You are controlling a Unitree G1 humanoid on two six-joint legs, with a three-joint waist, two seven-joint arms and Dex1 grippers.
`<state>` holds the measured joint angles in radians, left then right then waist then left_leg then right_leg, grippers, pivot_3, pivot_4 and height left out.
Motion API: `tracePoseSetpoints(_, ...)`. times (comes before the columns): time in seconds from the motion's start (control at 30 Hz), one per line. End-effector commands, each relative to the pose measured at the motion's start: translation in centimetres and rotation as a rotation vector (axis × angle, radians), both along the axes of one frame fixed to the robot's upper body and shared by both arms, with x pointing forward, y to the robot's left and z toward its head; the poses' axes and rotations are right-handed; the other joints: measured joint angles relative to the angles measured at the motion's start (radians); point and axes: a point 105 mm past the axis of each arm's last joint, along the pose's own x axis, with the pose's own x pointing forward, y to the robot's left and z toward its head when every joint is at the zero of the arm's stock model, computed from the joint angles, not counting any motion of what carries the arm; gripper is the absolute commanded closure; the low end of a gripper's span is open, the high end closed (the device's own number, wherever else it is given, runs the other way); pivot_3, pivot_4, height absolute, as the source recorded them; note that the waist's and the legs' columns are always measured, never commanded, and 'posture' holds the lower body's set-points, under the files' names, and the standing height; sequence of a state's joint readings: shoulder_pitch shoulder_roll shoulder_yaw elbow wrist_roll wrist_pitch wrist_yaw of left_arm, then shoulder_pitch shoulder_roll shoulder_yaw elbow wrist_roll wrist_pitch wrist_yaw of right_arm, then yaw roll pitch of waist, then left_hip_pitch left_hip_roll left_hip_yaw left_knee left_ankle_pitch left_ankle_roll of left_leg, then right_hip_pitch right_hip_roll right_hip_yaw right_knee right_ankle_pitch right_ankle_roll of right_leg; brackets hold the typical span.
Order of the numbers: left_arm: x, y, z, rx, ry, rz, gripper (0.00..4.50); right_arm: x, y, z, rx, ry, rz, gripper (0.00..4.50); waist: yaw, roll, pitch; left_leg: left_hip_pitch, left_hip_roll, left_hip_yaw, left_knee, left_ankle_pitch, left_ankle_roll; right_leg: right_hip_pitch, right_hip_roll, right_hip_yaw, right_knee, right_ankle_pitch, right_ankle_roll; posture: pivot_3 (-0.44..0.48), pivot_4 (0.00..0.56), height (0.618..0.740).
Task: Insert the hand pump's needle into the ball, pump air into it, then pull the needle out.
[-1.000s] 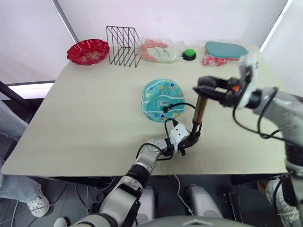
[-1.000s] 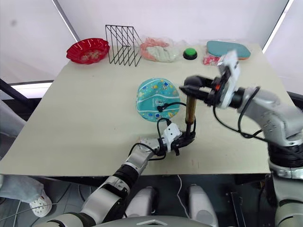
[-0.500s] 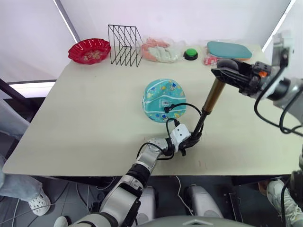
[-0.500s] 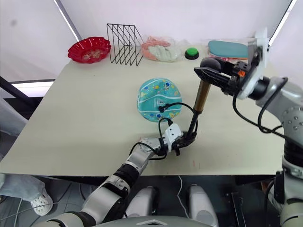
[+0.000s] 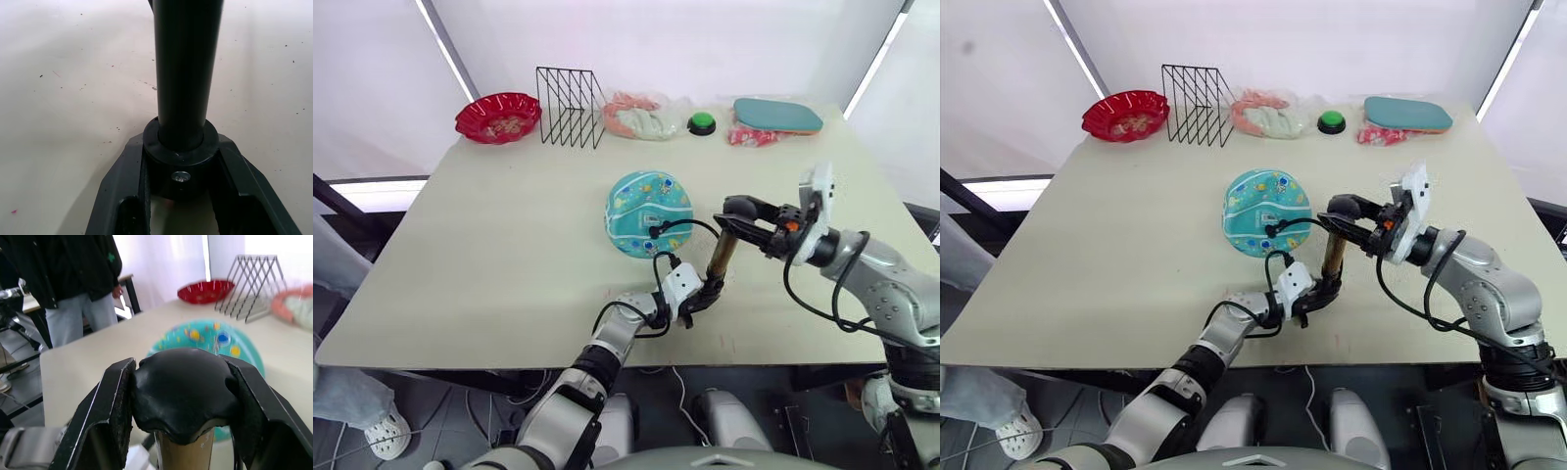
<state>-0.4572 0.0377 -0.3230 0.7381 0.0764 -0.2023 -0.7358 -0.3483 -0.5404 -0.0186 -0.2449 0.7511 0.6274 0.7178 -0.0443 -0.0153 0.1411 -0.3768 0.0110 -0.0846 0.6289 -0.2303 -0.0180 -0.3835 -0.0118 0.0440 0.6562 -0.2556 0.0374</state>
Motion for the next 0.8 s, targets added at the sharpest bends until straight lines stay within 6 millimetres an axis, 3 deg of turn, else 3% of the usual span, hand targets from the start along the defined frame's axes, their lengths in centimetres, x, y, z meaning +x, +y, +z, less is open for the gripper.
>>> tracePoseSetpoints(0.03,-1.2,0.9,-2.6,0.045,0.098,0.010,3.44,-0.7,0.6,-5.9,-0.101,0.178,0.010,2.43,0.001,0.000,0.000,0.000,0.000,0.000,0.000,0.000,0.000,0.000,0.000,0.000,0.000,0.000,0.000,0.000,0.150,0.740)
tracePoseSetpoints(0.13,-1.2,0.9,-2.6,0.045,0.098,0.012,3.44,-1.4,1.0,-7.9,-0.133,0.203,0.030,2.43,0.000,0.000,0.000,0.000,0.000,-0.001,0.000,0.000,0.000,0.000,0.000,-0.001,0.000,0.000,0.000,0.000,0.150,0.740)
tracePoseSetpoints(0.27,-1.2,0.9,-2.6,0.044,0.101,0.012,3.44,-1.6,1.2,-6.9,-0.123,0.140,0.038,2.43,-0.002,0.000,0.000,0.001,0.000,-0.001,-0.001,0.000,0.000,0.000,0.000,-0.001,0.000,-0.001,-0.002,0.000,0.150,0.740)
tracePoseSetpoints(0.33,-1.2,0.9,-2.7,0.045,0.101,0.012,3.44,-1.1,1.0,-4.8,-0.094,0.083,0.024,2.43,-0.001,0.000,0.000,0.001,0.000,-0.001,-0.001,0.000,0.000,0.000,0.000,-0.001,0.000,-0.001,-0.002,0.000,0.150,0.740)
tracePoseSetpoints(0.57,-1.4,1.0,-2.9,0.045,0.107,0.011,3.45,-0.3,-0.6,6.8,-0.012,-0.166,0.006,2.43,0.004,0.004,0.013,-0.006,-0.002,-0.002,0.001,0.000,0.000,-0.006,-0.002,-0.001,0.000,0.000,0.000,0.000,0.150,0.740)
tracePoseSetpoints(0.73,-1.5,1.0,-3.0,0.046,0.109,0.005,3.45,-1.1,-2.0,12.6,0.043,-0.218,0.019,2.43,0.011,0.006,0.017,-0.019,-0.004,-0.003,0.003,0.000,0.000,-0.016,-0.004,-0.003,0.001,0.001,0.002,0.000,0.150,0.740)
tracePoseSetpoints(0.8,-1.4,1.0,-3.0,0.045,0.108,0.004,3.45,-1.3,-2.5,14.0,0.060,-0.224,0.017,2.43,0.013,0.006,0.018,-0.021,-0.005,-0.003,0.003,0.000,0.000,-0.018,-0.005,-0.002,0.002,0.001,0.002,0.000,0.150,0.740)
